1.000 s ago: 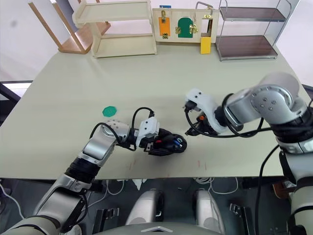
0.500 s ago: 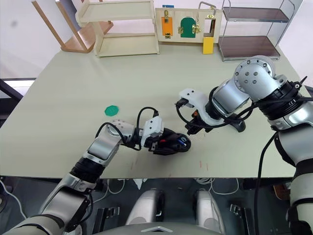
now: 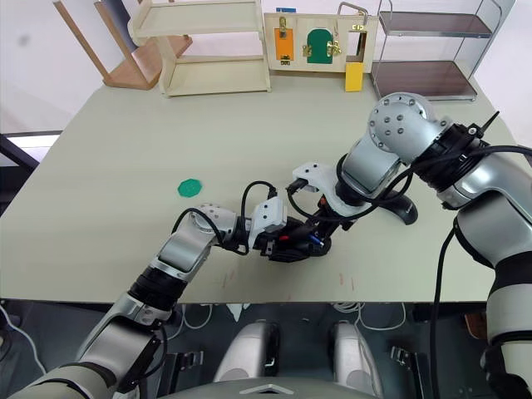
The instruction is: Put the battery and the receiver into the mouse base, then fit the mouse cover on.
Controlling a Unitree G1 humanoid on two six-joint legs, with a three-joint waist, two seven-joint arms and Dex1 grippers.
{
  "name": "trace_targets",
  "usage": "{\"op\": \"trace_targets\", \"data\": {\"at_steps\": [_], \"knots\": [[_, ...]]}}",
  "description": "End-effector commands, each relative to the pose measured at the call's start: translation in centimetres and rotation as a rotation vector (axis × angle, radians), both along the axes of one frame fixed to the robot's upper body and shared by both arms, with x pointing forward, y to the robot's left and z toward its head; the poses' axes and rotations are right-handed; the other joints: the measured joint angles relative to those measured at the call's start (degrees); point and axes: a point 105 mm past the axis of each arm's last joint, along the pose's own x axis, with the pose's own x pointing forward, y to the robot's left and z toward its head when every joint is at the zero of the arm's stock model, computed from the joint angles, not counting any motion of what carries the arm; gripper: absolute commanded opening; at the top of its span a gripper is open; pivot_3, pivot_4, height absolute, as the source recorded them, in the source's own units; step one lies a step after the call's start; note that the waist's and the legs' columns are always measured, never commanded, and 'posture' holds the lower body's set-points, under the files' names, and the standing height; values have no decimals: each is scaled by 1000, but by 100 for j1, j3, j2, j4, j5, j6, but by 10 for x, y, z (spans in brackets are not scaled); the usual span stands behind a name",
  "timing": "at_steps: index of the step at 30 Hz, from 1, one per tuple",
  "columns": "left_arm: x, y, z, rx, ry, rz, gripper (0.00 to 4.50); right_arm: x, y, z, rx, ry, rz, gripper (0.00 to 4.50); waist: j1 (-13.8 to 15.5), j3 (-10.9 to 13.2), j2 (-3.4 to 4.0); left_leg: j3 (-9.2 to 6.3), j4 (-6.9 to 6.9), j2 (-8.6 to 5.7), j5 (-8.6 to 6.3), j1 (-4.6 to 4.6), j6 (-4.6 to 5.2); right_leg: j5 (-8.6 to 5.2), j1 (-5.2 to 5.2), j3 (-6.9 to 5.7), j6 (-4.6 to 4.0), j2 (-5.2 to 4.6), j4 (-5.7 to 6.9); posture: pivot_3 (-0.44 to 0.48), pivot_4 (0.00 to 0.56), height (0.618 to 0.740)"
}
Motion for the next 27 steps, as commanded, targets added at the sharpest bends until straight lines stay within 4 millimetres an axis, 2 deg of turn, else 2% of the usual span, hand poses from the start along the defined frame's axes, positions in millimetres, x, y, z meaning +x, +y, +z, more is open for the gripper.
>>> {"op": "trace_targets", "data": {"at_steps": [1,10,19,27], "knots": [[-8,-5,-18,50,51,-15,3039,6,3,10,-10,-63,9,0,0,0,0,-1,0,0,0,0,0,0,0,-2,0,0,0,0,150,740],[-8,-2,-18,58,52,-9,3039,10,7,5,-23,-85,19,0,-3,0,0,-3,-1,0,0,-1,0,0,0,-4,0,0,-3,0,150,740],[-11,-1,-18,59,62,-8,3039,12,3,1,-34,-87,14,0,-12,0,1,-3,-3,1,0,-1,0,-1,0,-5,-2,0,-4,0,150,740],[-13,0,-18,64,67,-4,3039,8,5,-4,-30,-65,38,0,-16,0,1,-2,-12,2,0,-4,1,0,-7,-5,1,1,-7,0,150,740]]}}
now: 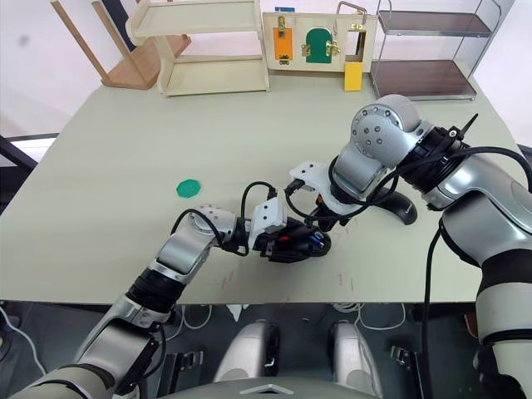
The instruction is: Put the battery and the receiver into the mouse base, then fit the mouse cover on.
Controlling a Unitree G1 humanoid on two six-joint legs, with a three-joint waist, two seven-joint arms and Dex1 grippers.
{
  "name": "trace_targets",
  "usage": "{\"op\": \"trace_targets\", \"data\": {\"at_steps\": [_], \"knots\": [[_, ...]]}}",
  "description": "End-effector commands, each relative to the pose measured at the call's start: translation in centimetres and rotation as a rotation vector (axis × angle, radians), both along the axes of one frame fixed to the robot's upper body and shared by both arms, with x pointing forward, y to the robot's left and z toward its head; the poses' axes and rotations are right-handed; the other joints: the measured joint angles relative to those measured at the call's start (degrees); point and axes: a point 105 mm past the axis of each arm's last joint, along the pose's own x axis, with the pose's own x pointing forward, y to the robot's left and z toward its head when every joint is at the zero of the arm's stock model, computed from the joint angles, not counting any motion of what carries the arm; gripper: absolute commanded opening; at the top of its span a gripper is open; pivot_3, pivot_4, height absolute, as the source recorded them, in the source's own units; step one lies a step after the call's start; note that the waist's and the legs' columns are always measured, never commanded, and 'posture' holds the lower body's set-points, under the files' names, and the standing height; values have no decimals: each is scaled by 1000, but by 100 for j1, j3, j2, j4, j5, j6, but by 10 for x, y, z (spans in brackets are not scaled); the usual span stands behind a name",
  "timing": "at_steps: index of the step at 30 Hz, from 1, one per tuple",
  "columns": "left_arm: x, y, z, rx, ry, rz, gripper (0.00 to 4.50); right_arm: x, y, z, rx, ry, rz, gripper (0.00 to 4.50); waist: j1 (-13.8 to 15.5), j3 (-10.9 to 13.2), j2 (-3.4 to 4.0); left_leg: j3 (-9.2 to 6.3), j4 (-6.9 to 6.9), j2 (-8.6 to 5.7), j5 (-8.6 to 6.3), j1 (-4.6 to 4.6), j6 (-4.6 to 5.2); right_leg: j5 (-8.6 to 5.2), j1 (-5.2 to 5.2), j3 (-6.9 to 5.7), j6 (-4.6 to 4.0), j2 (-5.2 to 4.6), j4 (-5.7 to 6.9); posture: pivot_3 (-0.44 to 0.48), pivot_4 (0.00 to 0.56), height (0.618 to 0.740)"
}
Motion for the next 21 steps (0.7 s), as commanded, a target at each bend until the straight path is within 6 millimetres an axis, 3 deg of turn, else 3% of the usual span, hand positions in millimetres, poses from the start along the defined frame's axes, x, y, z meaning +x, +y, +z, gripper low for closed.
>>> {"op": "trace_targets", "data": {"at_steps": [1,21], "knots": [[-10,-3,-19,49,66,-14,3039,-2,5,7,30,-9,28,0,1,0,0,0,0,0,0,0,0,0,0,0,0,0,0,0,150,740],[-11,-2,-19,56,73,-20,3039,-2,7,1,17,-17,49,0,-12,0,0,0,-3,2,0,0,1,-1,-2,-1,-1,2,-1,0,150,740]]}}
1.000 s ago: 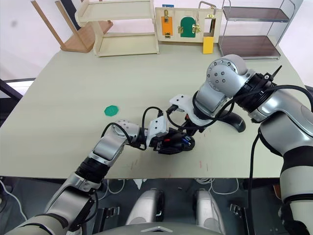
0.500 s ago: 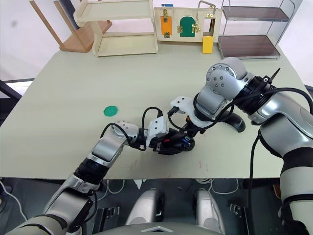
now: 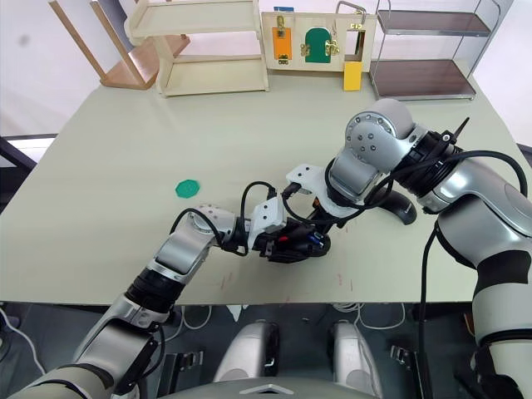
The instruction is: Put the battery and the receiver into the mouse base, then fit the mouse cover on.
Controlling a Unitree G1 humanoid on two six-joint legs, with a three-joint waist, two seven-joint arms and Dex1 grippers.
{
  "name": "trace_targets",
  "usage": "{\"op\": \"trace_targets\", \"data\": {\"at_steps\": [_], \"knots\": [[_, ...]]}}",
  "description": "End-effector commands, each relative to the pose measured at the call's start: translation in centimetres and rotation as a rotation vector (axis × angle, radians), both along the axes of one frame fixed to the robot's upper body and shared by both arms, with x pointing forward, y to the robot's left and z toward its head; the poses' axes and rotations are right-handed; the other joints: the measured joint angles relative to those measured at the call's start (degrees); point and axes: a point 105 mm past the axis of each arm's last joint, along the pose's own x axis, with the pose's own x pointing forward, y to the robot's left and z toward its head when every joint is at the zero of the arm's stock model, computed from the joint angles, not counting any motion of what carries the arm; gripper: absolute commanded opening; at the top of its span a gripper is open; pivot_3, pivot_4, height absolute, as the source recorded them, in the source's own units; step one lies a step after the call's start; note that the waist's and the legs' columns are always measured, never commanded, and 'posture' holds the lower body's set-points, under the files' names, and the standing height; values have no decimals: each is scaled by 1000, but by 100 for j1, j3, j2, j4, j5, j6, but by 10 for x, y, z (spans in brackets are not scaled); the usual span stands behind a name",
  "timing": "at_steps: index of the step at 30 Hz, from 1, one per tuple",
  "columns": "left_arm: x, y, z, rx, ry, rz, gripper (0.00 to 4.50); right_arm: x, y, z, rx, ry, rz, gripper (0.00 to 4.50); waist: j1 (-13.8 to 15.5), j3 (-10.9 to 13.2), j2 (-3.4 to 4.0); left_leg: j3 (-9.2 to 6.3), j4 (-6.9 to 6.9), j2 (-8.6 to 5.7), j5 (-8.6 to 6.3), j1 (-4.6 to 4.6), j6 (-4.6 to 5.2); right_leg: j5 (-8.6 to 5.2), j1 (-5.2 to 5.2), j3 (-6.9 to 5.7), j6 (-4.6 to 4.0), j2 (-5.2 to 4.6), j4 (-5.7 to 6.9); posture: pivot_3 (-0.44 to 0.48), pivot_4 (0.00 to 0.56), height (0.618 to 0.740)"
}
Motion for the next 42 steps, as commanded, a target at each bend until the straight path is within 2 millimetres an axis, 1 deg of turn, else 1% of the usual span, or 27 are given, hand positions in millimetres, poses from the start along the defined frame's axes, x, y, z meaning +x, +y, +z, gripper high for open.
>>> {"op": "trace_targets", "data": {"at_steps": [1,9,22,28,33,42], "knots": [[-11,-3,-19,50,68,-23,3039,-3,2,1,15,-3,19,0,-1,0,0,0,0,0,0,0,0,0,0,0,0,0,0,0,150,740],[-11,-3,-21,49,71,-21,3039,-8,2,-4,8,9,45,0,-1,0,0,0,0,1,0,1,0,-2,0,0,-3,0,0,0,150,740],[-12,-1,-24,52,78,-22,3039,-5,8,-2,42,-6,41,0,-18,-2,-1,0,0,3,0,3,0,-3,1,0,-5,1,0,0,150,740],[-12,-1,-25,53,80,-25,3039,-4,7,-3,40,-11,39,0,-29,-2,-1,1,-1,3,0,4,0,-4,2,0,-6,1,-1,0,150,740],[-13,-1,-26,53,82,-26,3039,-7,4,-7,29,-4,42,0,-29,-2,-1,1,-1,3,0,3,0,-4,2,0,-6,0,-2,0,150,740],[-13,-1,-27,53,83,-25,3039,-4,3,-10,28,-23,31,0,-42,-7,-2,1,-1,4,0,5,0,-4,2,0,-6,0,-2,0,150,740]]}}
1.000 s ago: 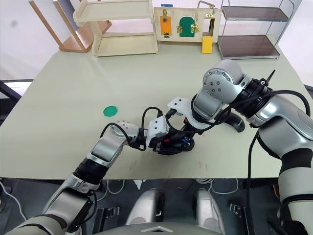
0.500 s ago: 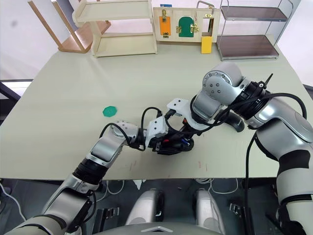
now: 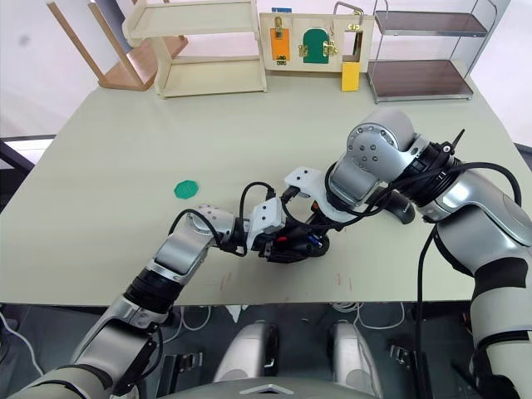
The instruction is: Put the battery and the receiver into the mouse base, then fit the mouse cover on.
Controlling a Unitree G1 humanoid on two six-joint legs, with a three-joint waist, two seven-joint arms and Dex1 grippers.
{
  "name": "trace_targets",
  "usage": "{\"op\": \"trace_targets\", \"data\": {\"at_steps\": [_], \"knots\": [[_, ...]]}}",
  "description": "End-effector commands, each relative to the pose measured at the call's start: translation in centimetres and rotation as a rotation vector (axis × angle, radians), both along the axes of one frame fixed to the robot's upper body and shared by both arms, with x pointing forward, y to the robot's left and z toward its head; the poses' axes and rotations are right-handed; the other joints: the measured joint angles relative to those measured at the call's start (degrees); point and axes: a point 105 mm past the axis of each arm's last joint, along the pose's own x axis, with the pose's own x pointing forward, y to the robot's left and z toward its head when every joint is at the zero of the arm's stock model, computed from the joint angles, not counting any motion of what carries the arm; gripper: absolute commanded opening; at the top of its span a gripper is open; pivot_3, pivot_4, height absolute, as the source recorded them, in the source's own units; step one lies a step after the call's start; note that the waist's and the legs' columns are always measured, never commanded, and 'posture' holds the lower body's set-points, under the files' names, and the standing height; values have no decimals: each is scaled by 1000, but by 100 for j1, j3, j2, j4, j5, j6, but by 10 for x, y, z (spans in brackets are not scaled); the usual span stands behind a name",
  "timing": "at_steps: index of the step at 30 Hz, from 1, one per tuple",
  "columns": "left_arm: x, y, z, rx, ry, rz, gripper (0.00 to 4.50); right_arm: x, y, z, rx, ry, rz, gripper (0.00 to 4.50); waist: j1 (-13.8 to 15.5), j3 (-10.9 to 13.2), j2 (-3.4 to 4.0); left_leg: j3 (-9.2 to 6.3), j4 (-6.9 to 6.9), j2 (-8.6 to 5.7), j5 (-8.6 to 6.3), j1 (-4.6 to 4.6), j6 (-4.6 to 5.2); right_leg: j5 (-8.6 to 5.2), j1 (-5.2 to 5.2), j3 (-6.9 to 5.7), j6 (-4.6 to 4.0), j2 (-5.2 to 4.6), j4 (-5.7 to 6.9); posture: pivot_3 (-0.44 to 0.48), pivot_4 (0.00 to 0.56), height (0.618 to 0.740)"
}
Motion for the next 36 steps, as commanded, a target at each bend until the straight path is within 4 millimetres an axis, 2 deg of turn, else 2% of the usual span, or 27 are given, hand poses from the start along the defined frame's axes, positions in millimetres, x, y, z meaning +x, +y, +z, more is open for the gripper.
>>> {"op": "trace_targets", "data": {"at_steps": [1,36], "knots": [[-13,-3,-25,50,90,-24,3039,-3,1,-5,-2,10,9,0,-5,-6,-2,0,0,0,0,0,0,0,0,0,0,0,0,0,150,740],[-15,-2,-25,51,106,-27,3039,5,2,-4,-2,-26,-2,0,-81,-27,-1,-11,0,7,0,5,0,0,4,0,0,-2,-3,0,150,740]]}}
